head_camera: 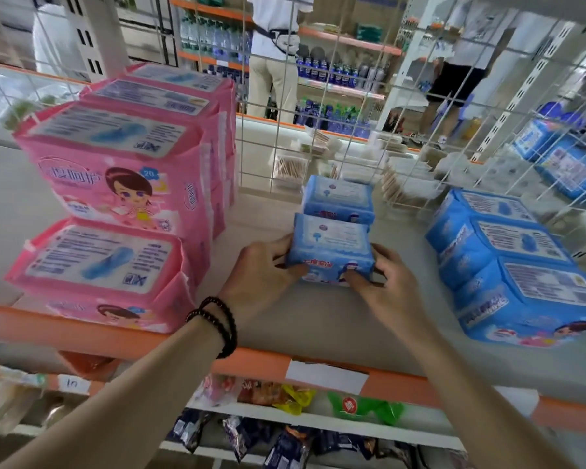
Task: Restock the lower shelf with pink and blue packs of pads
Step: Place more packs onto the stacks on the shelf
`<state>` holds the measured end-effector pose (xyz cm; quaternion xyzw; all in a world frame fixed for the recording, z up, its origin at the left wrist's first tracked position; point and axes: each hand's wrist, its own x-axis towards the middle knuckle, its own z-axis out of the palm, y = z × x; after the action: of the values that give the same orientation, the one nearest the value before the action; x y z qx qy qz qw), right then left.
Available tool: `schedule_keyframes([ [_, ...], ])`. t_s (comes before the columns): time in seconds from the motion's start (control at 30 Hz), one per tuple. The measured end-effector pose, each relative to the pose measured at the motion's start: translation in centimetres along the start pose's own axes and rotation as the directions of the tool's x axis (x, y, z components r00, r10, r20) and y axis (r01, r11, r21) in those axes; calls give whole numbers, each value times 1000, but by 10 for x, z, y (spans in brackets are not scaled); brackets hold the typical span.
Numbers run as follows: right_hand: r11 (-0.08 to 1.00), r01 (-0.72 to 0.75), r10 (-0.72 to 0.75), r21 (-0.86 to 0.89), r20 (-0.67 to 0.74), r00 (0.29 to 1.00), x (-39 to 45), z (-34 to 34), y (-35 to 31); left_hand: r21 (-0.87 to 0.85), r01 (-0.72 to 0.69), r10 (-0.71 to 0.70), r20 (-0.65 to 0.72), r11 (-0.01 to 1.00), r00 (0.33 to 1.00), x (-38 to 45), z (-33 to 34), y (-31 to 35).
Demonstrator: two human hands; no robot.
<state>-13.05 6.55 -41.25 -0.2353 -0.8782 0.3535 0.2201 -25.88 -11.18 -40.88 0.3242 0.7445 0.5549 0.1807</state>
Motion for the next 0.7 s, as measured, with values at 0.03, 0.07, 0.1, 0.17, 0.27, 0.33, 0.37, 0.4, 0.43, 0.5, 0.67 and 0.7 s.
schedule_keyframes([
  [0.03,1000,8,-8,-8,-10,1000,2,0,1,13,-6,5,5,1000,1000,3,0,0],
  [0.07,1000,18,-19,-19,-18,1000,4,-1,2,19,-11,11,10,1000,1000,6,0,0],
  [0.1,999,28,-28,-26,-24,999,6,-2,3,24,-15,14,18,1000,1000,9,1,0],
  [0.17,999,26,-27,-28,-24,999,8,-3,4,50,-22,21,35,999,999,15,1,-1],
  [0.27,999,28,-28,-19,-23,999,12,-4,7,56,-11,9,44,998,999,22,2,-2],
  [0.33,999,32,-32,-24,-30,999,15,-4,7,58,1,-3,43,998,999,26,3,-2],
  [0.37,999,30,-30,-24,-31,999,15,-4,7,63,3,-5,40,998,999,27,4,-3],
  [0.4,999,24,-25,-23,-30,999,16,-4,7,70,0,-3,37,998,999,28,5,-2],
  [0.43,999,20,-21,-26,-28,999,17,-4,6,80,1,-4,33,997,999,29,6,-2],
  [0.5,999,5,-5,-34,-15,1000,22,-5,5,104,14,-16,20,994,1000,32,8,0],
  [0.67,999,-20,21,-48,11,1000,30,-10,4,129,35,-35,0,991,999,36,10,4],
  [0.7,999,-22,22,-50,14,1000,29,-10,4,138,34,-34,1,990,999,36,10,4],
])
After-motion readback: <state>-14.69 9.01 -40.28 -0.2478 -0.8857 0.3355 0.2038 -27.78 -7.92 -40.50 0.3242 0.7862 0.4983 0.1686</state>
